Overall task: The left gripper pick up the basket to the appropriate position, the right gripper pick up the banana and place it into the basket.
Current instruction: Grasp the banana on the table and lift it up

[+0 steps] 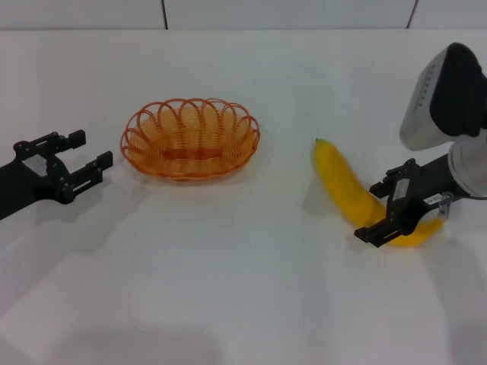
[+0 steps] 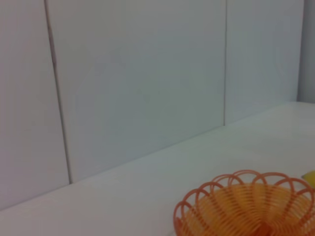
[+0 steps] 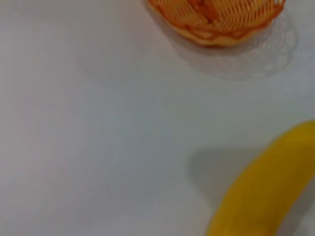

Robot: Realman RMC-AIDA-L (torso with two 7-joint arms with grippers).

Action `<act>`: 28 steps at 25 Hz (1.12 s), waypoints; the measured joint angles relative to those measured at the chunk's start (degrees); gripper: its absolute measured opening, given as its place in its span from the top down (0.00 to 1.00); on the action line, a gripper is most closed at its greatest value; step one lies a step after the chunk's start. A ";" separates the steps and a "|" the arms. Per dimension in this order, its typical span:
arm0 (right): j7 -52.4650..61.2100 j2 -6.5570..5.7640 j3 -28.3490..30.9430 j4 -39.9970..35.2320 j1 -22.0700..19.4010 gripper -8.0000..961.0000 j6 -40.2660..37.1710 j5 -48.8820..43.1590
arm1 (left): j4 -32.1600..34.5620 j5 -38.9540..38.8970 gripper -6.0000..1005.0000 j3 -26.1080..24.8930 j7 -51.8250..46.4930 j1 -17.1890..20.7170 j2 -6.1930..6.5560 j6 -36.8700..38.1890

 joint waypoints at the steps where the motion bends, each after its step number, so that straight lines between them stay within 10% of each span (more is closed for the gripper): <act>1: -0.05 0.00 0.00 0.46 0.31 0.10 0.19 -0.01 | -0.05 0.00 0.40 0.02 0.00 -0.09 -0.03 -0.17; 21: 0.11 0.20 -0.14 3.71 1.65 0.14 2.76 -0.17 | -0.10 -0.03 0.41 0.00 0.00 -0.40 -0.30 0.11; 28: 0.14 0.12 -0.74 3.47 1.60 0.39 2.59 1.10 | -0.10 -1.28 0.41 -0.08 0.19 -0.13 -0.34 -0.05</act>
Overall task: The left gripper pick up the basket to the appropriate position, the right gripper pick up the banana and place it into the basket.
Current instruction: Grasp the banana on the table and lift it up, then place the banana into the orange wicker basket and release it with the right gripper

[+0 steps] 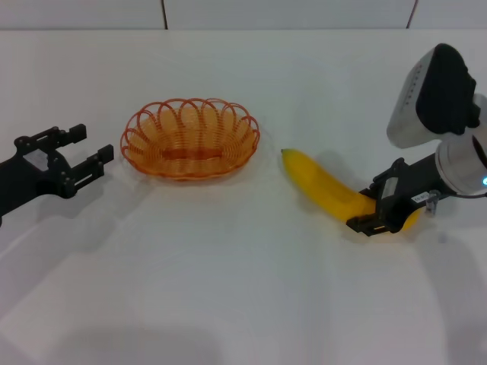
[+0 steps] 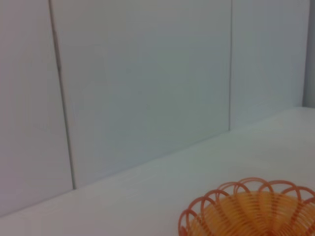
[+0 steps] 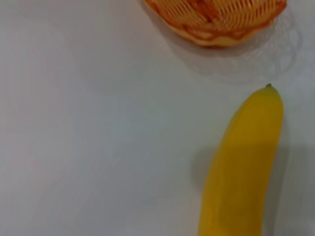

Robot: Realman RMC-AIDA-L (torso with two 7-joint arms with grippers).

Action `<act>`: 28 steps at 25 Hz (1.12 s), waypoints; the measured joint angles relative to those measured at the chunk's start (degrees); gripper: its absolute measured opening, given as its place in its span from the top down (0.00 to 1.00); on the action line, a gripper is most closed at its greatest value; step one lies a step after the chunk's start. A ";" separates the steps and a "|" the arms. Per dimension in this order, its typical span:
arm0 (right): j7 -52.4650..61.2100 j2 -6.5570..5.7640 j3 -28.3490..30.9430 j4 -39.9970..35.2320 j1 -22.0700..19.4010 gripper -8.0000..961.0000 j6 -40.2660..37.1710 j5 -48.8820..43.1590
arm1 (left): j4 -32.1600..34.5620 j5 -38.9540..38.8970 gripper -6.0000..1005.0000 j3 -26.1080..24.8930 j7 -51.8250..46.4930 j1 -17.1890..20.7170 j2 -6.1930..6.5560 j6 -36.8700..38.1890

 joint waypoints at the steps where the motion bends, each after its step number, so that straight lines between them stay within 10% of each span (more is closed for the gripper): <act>1: 0.00 -0.06 0.00 -0.25 -0.02 0.40 -0.13 0.43 | 0.00 -0.27 0.41 0.00 0.25 0.18 0.00 0.16; 28: -13.31 0.05 -4.87 -4.45 0.88 0.47 9.19 19.33 | -0.70 -2.54 0.41 0.29 3.38 0.73 -0.16 0.38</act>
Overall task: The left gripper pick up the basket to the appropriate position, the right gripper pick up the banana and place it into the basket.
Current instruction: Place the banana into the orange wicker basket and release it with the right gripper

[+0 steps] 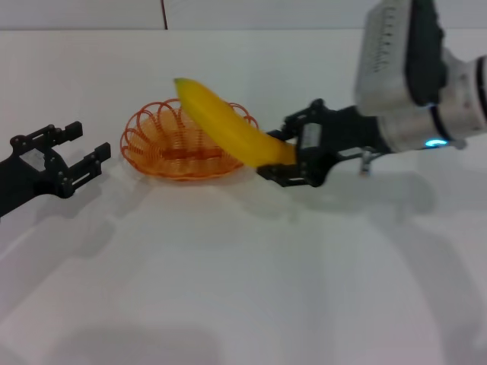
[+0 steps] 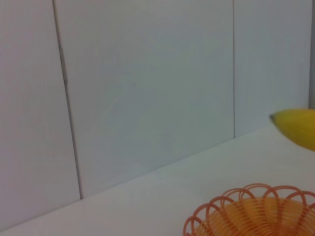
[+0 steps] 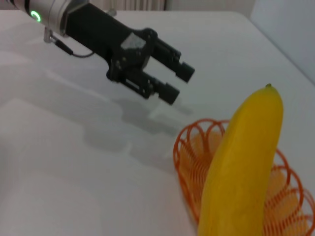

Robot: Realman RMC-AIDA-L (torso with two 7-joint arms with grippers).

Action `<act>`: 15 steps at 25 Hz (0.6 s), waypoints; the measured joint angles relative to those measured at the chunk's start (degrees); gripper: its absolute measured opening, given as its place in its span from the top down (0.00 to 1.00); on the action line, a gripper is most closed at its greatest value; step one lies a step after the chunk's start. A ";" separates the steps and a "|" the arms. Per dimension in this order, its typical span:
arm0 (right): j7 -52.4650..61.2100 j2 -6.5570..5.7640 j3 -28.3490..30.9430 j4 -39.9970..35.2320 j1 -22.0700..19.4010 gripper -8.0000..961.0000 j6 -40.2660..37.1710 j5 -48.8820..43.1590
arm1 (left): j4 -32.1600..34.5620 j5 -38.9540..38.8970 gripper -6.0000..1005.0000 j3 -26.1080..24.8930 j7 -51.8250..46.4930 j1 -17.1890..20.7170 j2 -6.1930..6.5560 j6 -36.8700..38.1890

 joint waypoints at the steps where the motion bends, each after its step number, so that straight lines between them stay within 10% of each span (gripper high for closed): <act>1: 0.02 0.02 -1.10 0.39 0.54 0.47 1.46 0.11 | 0.00 0.00 0.41 0.00 0.00 0.00 0.00 0.00; 15: 2.11 0.26 -12.96 6.46 7.35 0.47 17.06 1.13 | -0.92 0.01 0.41 0.25 0.19 -0.84 0.00 -0.22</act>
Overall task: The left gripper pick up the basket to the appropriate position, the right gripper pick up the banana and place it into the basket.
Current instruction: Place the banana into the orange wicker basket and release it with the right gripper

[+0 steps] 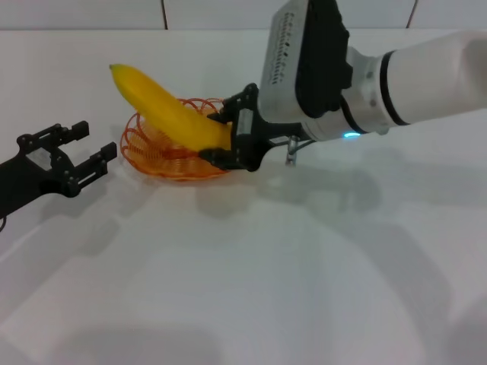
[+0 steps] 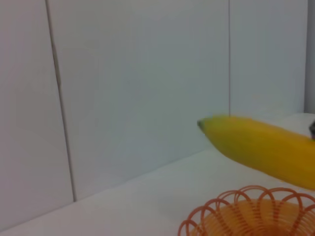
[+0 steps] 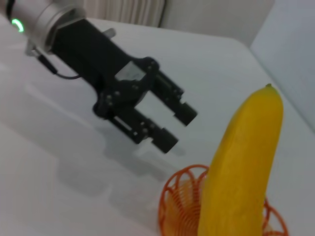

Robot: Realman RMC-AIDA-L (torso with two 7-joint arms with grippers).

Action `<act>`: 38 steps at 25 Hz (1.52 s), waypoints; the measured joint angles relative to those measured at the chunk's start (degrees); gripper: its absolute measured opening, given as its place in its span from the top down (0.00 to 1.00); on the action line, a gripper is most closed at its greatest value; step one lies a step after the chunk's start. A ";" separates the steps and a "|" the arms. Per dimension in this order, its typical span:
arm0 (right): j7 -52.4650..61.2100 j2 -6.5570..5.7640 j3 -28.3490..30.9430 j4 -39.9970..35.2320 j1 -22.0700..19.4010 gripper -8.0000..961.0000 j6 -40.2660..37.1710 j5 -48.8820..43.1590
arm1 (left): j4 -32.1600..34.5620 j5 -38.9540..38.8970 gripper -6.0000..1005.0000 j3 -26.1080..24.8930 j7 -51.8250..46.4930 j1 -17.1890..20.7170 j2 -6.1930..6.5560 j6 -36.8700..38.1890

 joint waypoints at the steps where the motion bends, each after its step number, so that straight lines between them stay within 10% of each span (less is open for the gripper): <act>1: 0.09 0.00 -0.44 0.10 0.14 0.47 1.05 0.01 | 0.00 0.00 0.41 0.00 0.00 0.00 0.00 0.00; 38: 1.47 0.16 -9.83 14.99 10.41 0.47 13.27 1.65 | -1.37 -1.15 0.41 0.06 1.30 -0.68 0.09 0.33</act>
